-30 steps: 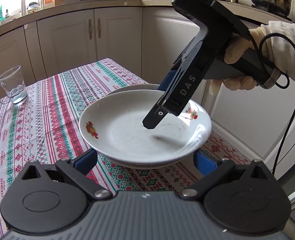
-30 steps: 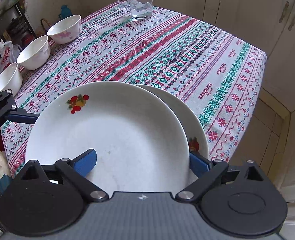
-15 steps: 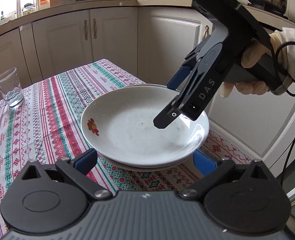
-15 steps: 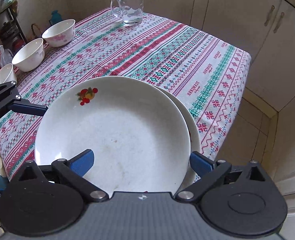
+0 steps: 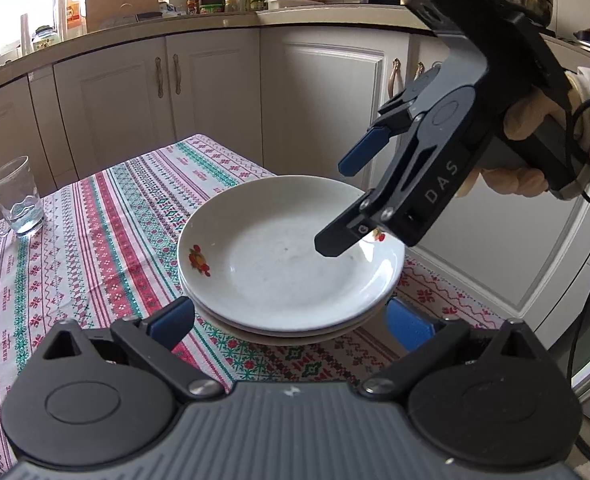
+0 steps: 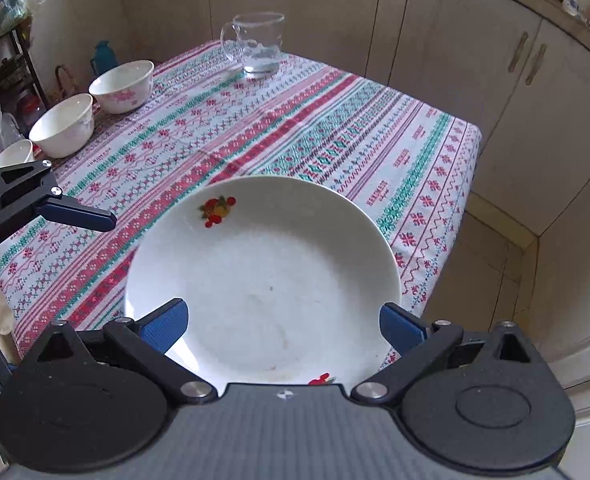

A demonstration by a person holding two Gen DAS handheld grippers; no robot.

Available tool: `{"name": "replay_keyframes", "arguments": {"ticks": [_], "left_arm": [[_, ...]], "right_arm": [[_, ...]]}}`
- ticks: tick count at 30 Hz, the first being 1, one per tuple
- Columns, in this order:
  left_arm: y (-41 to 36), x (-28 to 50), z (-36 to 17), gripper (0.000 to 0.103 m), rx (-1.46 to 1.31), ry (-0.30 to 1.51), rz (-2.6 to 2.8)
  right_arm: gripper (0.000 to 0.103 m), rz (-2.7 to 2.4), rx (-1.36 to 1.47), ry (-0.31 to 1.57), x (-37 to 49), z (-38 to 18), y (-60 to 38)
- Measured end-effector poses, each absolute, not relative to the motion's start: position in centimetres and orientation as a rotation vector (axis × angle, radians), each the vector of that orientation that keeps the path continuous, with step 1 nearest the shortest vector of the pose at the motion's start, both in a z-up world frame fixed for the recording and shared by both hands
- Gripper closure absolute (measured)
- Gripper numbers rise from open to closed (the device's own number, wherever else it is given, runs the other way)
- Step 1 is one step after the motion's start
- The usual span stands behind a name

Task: Organize plates and bowls
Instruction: 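Open both grippers and withdraw them from the stacked plates, then move both grippers to opposite rims of a white bowl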

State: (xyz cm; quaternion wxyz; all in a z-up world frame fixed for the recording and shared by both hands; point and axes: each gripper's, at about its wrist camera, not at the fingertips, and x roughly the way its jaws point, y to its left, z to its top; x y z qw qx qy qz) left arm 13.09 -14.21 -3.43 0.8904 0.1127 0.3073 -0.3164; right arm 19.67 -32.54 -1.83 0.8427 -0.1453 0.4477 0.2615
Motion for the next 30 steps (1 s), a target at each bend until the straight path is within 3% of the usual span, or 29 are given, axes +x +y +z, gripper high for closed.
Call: {"name": "replay_keyframes", "arguments": {"ticks": [16, 30], "left_arm": [[-6.3, 10.9, -1.7, 0.001, 0.207, 0.611, -0.470], [6.8, 7.1, -0.7, 0.001, 0.201, 0.650, -0.355]], "right_arm": [[0.000, 0.347, -0.228, 0.654, 10.7, 0.2, -27.2], [0.000, 0.524, -0.287, 0.619, 7.6, -2.8, -16.3]]}}
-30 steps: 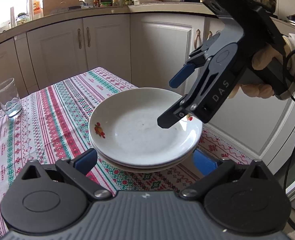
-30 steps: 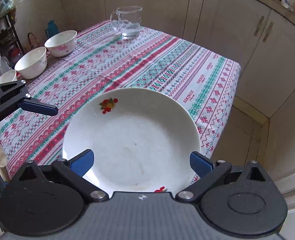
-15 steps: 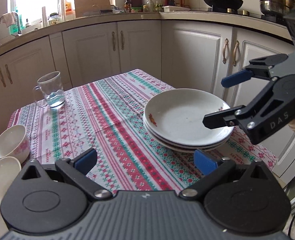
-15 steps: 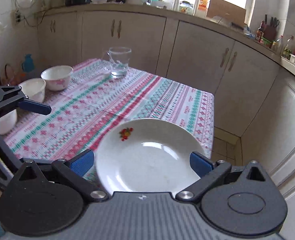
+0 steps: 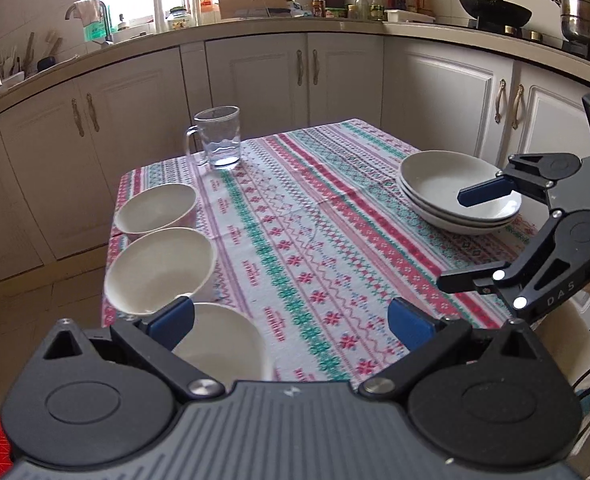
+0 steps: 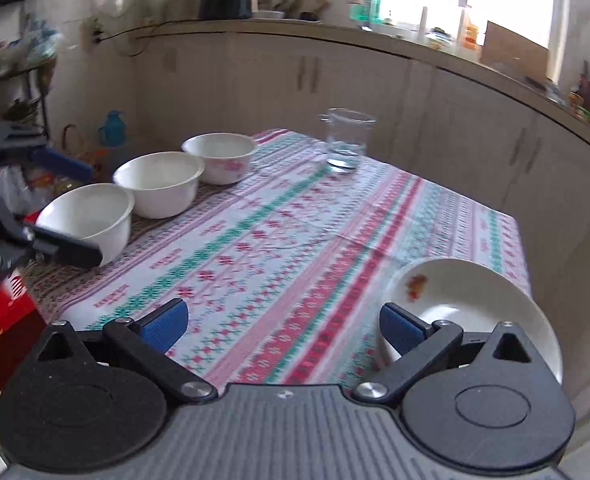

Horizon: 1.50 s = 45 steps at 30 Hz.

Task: Organize plates and bowls
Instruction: 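Move both grippers to opposite rims of a white bowl, then close both grippers on the bowl rim and lift the bowl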

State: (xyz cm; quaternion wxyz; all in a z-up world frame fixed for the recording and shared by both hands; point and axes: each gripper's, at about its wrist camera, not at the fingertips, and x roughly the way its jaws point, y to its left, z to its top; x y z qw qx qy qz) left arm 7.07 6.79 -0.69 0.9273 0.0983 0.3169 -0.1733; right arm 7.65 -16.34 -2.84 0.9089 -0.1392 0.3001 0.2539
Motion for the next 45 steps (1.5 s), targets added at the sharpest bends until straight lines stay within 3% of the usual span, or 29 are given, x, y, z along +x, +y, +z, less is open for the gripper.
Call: {"name": "replay_keyframes", "arguments": {"ticks": [10, 20, 28, 34, 45], "left_arm": [[13.7, 5.8, -2.2, 0.001, 0.276, 0.692, -0.350], [14.5, 5.9, -5.7, 0.001, 0.323, 0.719, -0.395], [14.2, 6.6, -6.6, 0.003, 0.351, 0.694, -0.431], [14.2, 6.9, -6.8, 0.012, 0.350, 0.690, -0.448], [14.2, 6.9, -6.7, 0.015, 0.348, 0.690, -0.463]], "right_arm": [[0.000, 0.630, -0.301, 0.646, 9.4, -2.7, -10.6], [0.002, 0.756, -0.220, 0.679, 11.5, -2.3, -5.6], [0.028, 0.839, -0.266, 0.725, 12.7, -3.2, -1.7], [0.048, 0.874, -0.253, 0.775, 13.4, -4.2, -0.8], [0.052, 0.898, -0.244, 0.795, 13.5, -4.5, -0.5]]}}
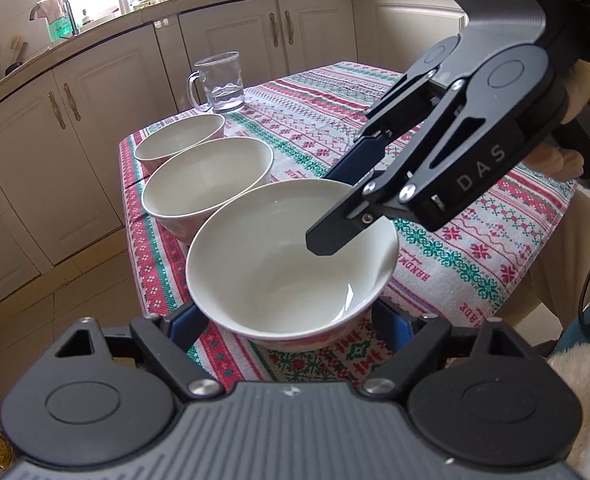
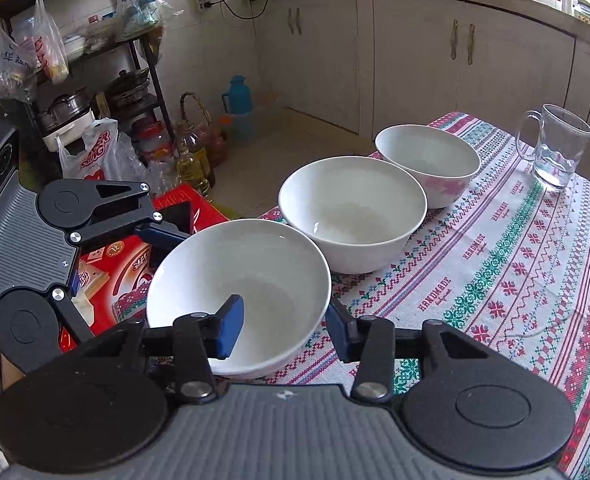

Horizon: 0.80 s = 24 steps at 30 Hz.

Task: Organize plates and bowls
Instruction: 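Close both grippers on the bowl rim and lift the bowl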

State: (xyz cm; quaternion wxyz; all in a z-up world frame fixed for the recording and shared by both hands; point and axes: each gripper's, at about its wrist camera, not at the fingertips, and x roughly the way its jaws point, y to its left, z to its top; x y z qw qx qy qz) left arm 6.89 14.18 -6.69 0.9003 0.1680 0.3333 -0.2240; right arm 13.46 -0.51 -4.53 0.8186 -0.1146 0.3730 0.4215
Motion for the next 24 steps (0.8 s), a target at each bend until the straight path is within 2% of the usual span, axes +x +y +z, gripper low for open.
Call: {"name": "replay_keyframes", "arguments": {"ticks": [24], "left_arm": [[8.3, 8.1, -5.2, 0.015, 0.357, 0.671, -0.599]], "right_arm": [[0.052, 0.758, -0.222, 0.746, 11.4, -2.9, -6.8]]}}
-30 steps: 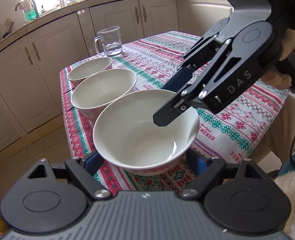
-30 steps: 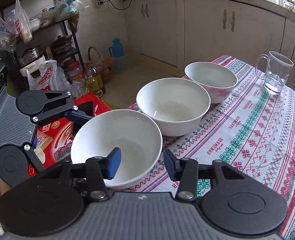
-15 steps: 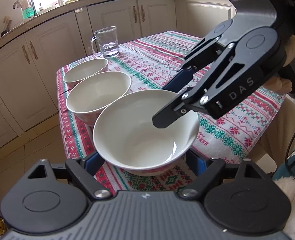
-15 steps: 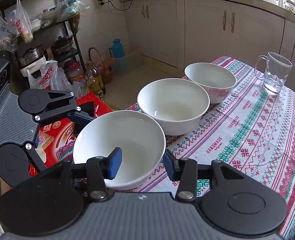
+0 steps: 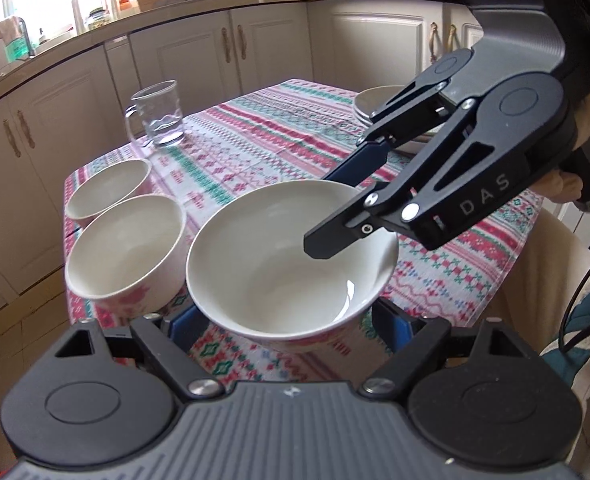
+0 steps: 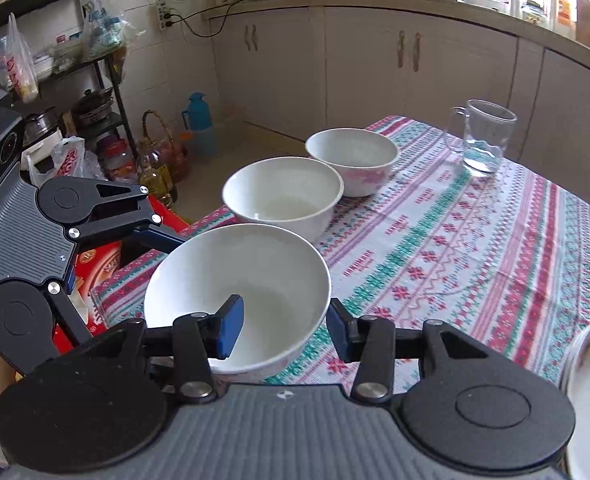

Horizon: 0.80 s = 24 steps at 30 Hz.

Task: Organize plates and bowls
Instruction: 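Close both grippers on the bowl rim and lift the bowl, then carry the held bowl with both grippers toward another white bowl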

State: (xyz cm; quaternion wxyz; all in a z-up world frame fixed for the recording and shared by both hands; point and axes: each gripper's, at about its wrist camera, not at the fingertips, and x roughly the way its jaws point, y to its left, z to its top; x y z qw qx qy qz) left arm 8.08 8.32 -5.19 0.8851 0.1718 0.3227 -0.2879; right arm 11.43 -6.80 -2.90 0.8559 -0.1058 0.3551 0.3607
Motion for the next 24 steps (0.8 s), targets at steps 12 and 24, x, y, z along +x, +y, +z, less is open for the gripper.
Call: {"name": "replay_keyframes", "arguments": {"ticks": [12, 24], "left_arm": [[4.3, 9.7, -5.5, 0.015, 0.401, 0.659, -0.701], [2.7, 11.1, -5.9, 0.015, 0.422, 0.662, -0.740]], "right_arm": [[0.052, 0.644, -0.166, 0.743, 11.0, -3.1, -11.4], [0.052, 0.594, -0.135, 0.744, 11.7, -3.6, -13.4]]}}
